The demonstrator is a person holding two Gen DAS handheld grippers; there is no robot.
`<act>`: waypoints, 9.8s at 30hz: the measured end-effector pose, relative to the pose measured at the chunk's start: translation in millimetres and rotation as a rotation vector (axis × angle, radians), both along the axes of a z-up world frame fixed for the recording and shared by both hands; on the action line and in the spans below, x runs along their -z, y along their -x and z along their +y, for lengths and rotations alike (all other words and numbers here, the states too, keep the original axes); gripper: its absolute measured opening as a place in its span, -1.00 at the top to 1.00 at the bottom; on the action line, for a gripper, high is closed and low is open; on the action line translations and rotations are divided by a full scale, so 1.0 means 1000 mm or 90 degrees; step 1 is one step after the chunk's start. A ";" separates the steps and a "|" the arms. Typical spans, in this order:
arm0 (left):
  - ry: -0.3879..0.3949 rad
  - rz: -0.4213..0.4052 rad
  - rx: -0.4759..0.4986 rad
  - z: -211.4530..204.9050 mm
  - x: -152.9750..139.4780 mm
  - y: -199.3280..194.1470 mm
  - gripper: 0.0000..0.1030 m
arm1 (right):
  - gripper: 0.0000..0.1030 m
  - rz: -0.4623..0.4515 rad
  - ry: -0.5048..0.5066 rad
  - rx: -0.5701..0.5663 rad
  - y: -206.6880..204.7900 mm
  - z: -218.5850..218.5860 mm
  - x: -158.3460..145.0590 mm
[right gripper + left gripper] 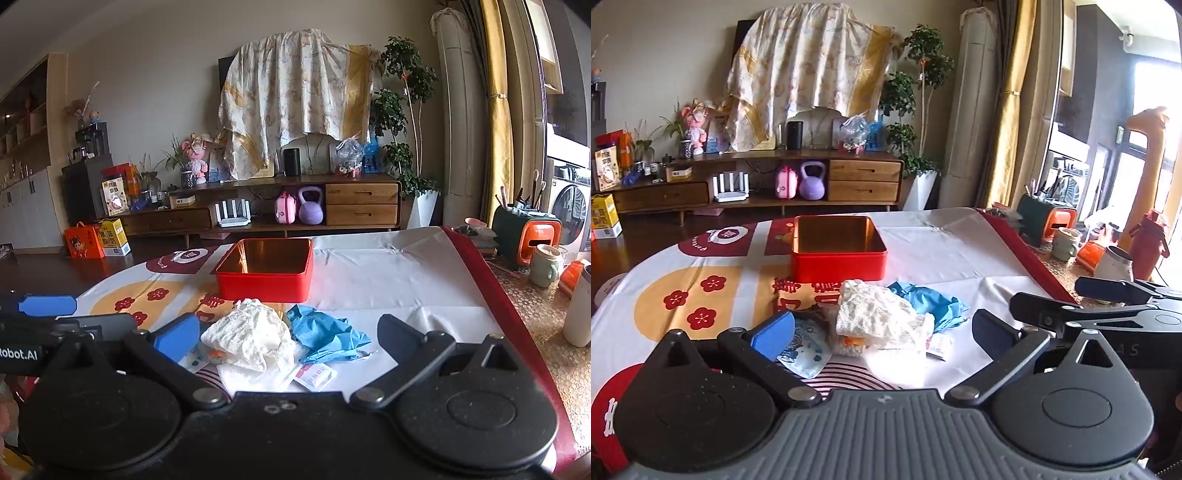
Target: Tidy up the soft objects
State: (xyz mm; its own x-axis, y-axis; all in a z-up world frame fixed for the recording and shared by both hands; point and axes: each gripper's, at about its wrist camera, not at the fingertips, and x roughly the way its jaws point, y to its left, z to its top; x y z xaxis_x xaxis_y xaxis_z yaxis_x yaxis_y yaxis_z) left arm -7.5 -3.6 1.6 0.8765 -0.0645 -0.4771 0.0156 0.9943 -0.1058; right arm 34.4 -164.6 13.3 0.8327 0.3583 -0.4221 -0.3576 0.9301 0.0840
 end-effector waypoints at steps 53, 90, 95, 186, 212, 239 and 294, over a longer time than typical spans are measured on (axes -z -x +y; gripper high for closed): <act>0.006 -0.018 -0.069 0.009 -0.007 0.007 -1.00 | -0.99 -0.018 -0.032 -0.035 0.010 -0.004 -0.007; -0.028 0.088 0.006 -0.005 0.065 -0.108 -1.00 | -0.85 0.087 0.063 -0.054 -0.107 -0.020 0.054; -0.044 0.124 0.029 -0.020 0.083 -0.137 -1.00 | -0.82 0.120 0.071 -0.071 -0.140 -0.021 0.062; 0.027 0.145 0.030 0.041 0.071 -0.175 -0.73 | 0.99 0.139 0.009 -0.163 -0.198 0.000 0.034; -0.039 0.174 0.019 0.030 0.096 -0.202 0.66 | 0.99 0.159 0.008 -0.164 -0.195 -0.005 0.044; -0.037 0.110 0.043 0.070 0.005 -0.294 0.72 | 0.99 0.105 0.034 -0.220 -0.276 0.064 -0.007; -0.030 0.293 0.023 0.081 0.116 -0.430 0.55 | 0.20 0.198 0.103 -0.203 -0.345 0.114 0.078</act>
State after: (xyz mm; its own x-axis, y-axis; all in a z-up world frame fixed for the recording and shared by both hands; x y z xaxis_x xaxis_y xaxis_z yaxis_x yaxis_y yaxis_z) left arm 422.3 77.3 -114.5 0.5698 -0.0599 -0.8196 0.0120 0.9978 -0.0646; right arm 379.4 -50.2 -64.3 0.5174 0.4846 -0.7053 -0.6082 0.7880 0.0953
